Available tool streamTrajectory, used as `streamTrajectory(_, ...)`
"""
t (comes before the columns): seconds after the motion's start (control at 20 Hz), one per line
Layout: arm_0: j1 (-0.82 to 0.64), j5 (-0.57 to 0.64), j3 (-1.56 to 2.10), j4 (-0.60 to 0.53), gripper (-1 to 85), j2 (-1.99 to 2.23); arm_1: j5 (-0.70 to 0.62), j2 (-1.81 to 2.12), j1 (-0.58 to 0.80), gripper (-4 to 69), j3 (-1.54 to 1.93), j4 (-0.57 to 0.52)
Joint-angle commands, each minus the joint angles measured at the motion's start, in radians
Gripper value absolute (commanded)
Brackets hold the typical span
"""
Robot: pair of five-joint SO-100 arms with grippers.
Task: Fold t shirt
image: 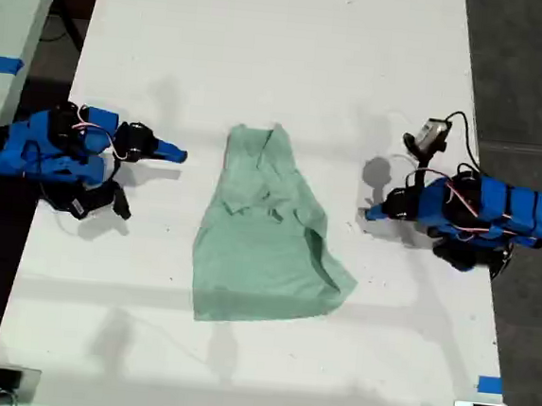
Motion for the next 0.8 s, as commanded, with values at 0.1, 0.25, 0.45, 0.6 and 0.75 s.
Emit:
streamTrajectory(0.1,0.008,-0.012,0.038,-0.003,-0.2,0.011,0.040,0.025,-0.049,0.7,0.064,0.005)
streamTrajectory(0.25,0.038,-0.166,0.038,0.003,-0.2,0.011,0.038,0.025,-0.049,0.7,0.064,0.005)
streamTrajectory(0.45,0.206,-0.434,0.038,-0.101,-0.2,0.009,0.037,0.025,-0.048,0.7,0.064,0.005)
streamTrajectory(0.6,0.319,-0.505,0.023,-0.137,-0.3,0.009,0.037,0.025,-0.049,0.7,0.064,0.005)
streamTrajectory(0.75,0.420,-0.591,-0.232,-0.029,-0.3,-0.265,0.026,0.028,-0.040,0.7,0.064,0.005)
